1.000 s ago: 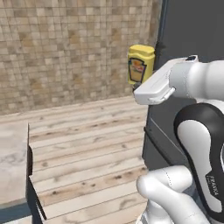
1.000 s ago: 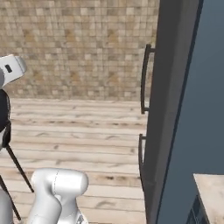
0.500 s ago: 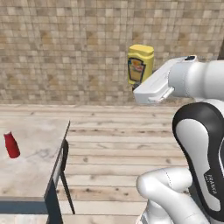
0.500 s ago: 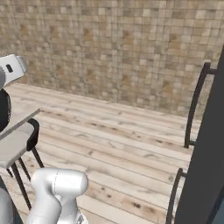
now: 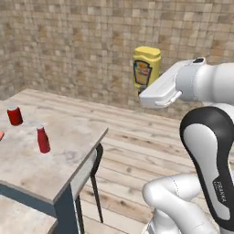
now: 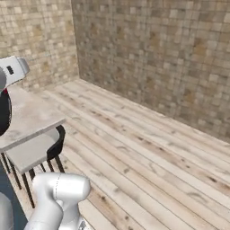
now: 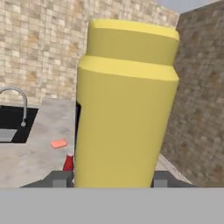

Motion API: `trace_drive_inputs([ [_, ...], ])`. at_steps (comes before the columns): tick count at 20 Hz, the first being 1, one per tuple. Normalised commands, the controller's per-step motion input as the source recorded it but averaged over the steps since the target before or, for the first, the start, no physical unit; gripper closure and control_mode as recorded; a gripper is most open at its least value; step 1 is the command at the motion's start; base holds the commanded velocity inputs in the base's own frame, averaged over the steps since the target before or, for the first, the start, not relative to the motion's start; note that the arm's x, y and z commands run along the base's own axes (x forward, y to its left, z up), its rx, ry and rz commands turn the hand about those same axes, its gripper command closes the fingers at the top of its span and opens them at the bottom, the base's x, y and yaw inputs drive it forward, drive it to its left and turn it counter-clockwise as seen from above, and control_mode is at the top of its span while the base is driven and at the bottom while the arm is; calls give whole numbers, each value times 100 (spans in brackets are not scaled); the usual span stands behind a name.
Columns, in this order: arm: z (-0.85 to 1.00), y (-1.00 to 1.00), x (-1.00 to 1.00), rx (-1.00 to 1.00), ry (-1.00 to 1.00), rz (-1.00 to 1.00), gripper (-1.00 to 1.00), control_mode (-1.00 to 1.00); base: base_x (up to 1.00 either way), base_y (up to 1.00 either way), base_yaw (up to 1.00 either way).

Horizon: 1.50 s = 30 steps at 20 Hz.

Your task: Move the mustard and ketchup from the cabinet to the dining counter.

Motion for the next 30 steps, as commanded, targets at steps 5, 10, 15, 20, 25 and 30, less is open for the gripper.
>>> trace_drive_inputs([
  [5, 0, 0, 0, 0, 0, 0, 100, 100, 53, -2, 69],
  [10, 0, 0, 0, 0, 0, 0, 100, 100, 49, -3, 72],
  [15, 0, 0, 0, 0, 0, 0, 100, 100, 47, -10, 67],
  [20, 0, 0, 0, 0, 0, 0, 100, 100, 52, -20, 50],
  [25, 0, 0, 0, 0, 0, 0, 100, 100, 19, -48, 20],
  [30, 0, 0, 0, 0, 0, 0, 100, 100, 34, -46, 13],
])
